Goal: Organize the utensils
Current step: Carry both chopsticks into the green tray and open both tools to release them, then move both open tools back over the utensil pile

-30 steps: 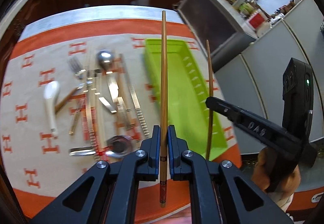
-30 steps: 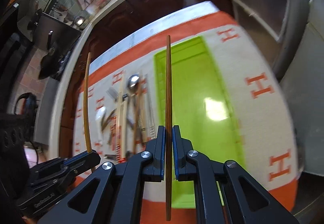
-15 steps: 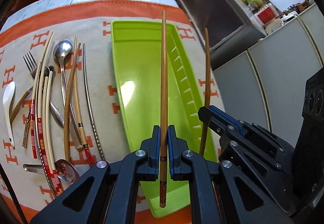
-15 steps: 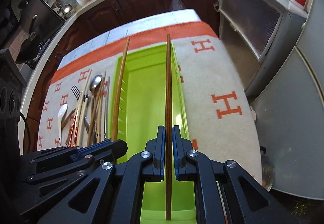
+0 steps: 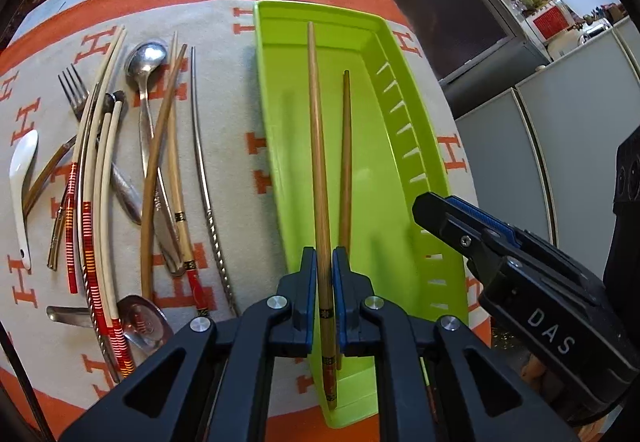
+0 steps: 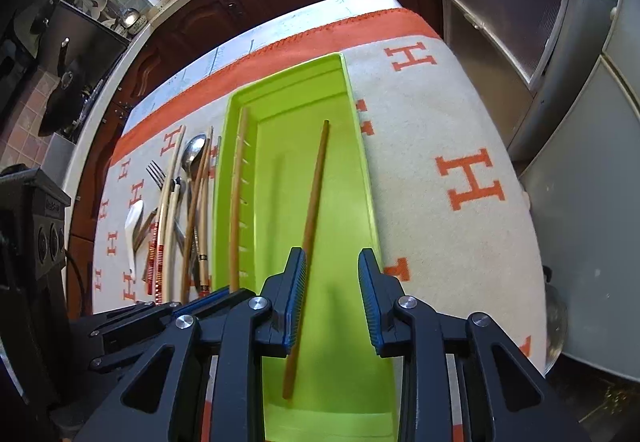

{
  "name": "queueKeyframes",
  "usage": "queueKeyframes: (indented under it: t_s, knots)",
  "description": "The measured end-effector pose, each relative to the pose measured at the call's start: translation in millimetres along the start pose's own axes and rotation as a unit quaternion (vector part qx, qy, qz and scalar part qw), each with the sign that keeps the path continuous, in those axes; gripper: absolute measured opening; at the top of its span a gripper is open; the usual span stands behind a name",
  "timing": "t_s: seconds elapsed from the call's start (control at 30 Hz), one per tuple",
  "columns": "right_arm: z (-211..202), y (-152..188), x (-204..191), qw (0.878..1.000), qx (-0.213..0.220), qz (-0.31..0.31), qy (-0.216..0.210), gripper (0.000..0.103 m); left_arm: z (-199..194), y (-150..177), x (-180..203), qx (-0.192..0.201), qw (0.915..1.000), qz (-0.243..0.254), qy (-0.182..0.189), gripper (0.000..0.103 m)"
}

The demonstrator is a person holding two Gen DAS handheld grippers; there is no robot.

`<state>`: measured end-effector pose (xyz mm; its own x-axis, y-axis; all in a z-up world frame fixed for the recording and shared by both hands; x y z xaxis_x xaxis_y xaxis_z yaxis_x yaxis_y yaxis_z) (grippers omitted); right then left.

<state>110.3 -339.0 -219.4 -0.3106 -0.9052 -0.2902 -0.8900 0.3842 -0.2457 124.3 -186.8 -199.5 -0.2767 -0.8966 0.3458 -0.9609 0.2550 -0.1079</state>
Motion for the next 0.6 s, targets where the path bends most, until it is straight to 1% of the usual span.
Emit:
queueKeyframes:
  t_s: [0.1, 0.2, 0.27, 0.3, 0.33, 0.37, 0.4, 0.47, 0.6]
  knots:
    - [-5, 4, -5, 1.000, 0.000, 0.002, -0.007, 0.028, -4, 8, -8, -0.010, 0.9998, -0.006, 0.014, 0.010]
    - [-12, 6, -9, 1.000, 0.004, 0.000, -0.010, 0.028, -10, 17, -6, -0.012, 0.9997, 0.000, 0.019, 0.017]
    - [-18, 9, -11, 1.000, 0.008, 0.000, -0.013, 0.028, -16, 21, -1, -0.008, 0.9996, 0.008, 0.025, 0.028]
    - [-22, 11, -11, 1.000, 0.009, 0.000, -0.014, 0.028, -22, 25, 1, -0.003, 0.9995, 0.014, 0.028, 0.030]
    - [-24, 13, -13, 1.000, 0.010, 0.000, -0.015, 0.028, -26, 27, 2, 0.003, 0.9995, 0.017, 0.025, 0.037]
    - [-27, 15, -14, 1.000, 0.011, 0.000, -0.016, 0.028, -32, 30, 1, 0.008, 0.9996, 0.019, 0.018, 0.049]
    - [-29, 17, -15, 1.000, 0.012, 0.000, -0.016, 0.028, -38, 33, -1, 0.019, 0.9996, 0.021, 0.009, 0.052]
    - [-34, 22, -18, 1.000, 0.014, -0.002, -0.015, 0.028, -50, 38, -6, 0.035, 0.9991, 0.024, 0.001, 0.052]
    - [-41, 33, -24, 1.000, 0.014, -0.008, -0.016, 0.028, -71, 49, -25, 0.049, 0.9985, 0.019, -0.012, 0.052]
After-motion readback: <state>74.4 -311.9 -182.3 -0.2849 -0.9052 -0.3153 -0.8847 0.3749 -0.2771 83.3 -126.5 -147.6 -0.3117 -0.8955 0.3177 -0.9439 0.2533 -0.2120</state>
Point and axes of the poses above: each gripper's, at about its wrist camera, not at the fingertips, and z roughly the way its jaws point, x to its right, y to its underside, the point moved 6 cm from there along z, roughly the way its jaws point, and after that the axes turned 5 degrees about -x, right-handed, at the moved point
